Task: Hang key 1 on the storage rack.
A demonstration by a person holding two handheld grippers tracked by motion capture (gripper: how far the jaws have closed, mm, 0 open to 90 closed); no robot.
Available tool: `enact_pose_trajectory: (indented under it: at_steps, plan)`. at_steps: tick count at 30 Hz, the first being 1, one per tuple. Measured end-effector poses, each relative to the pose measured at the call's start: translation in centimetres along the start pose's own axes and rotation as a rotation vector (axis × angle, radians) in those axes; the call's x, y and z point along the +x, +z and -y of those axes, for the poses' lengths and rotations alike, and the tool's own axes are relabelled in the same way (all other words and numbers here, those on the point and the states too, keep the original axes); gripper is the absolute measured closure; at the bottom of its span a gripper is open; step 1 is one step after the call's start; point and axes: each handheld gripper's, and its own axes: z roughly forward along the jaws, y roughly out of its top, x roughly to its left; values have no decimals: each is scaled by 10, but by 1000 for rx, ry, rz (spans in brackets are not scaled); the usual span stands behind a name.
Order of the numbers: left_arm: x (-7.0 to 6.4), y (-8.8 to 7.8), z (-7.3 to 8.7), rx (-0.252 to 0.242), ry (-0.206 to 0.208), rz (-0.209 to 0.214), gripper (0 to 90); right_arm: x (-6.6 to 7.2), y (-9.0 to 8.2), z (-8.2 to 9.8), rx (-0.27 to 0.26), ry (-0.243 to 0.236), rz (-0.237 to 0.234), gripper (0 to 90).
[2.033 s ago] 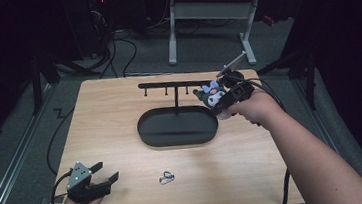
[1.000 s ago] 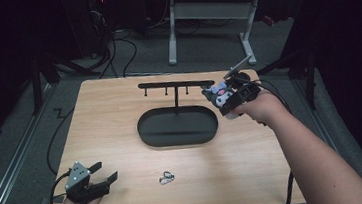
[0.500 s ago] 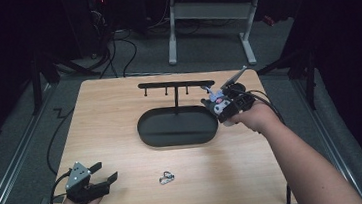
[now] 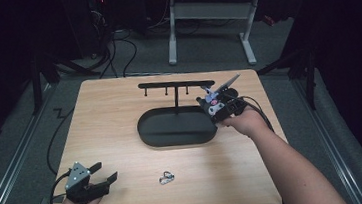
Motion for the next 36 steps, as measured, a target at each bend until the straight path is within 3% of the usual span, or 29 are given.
enact_pose_trajectory:
  at_steps: [9, 14, 21, 28, 36]
  plan:
    - [1, 0, 0, 1, -7, 3, 281, -5, 12, 2, 15, 28, -9, 399]
    - [0, 0, 0, 7, -3, 6, 281, -7, 7, 3, -4, 52, -8, 329]
    - [-1, 1, 0, 5, -4, 12, 286, -8, -1, 6, -32, 54, -13, 322]
    - [-1, 1, -1, 4, -7, 27, 290, -8, 0, 25, -68, 62, -12, 349]
    - [-5, 4, -3, 25, -4, 53, 310, -4, 5, 63, -136, 66, -23, 382]
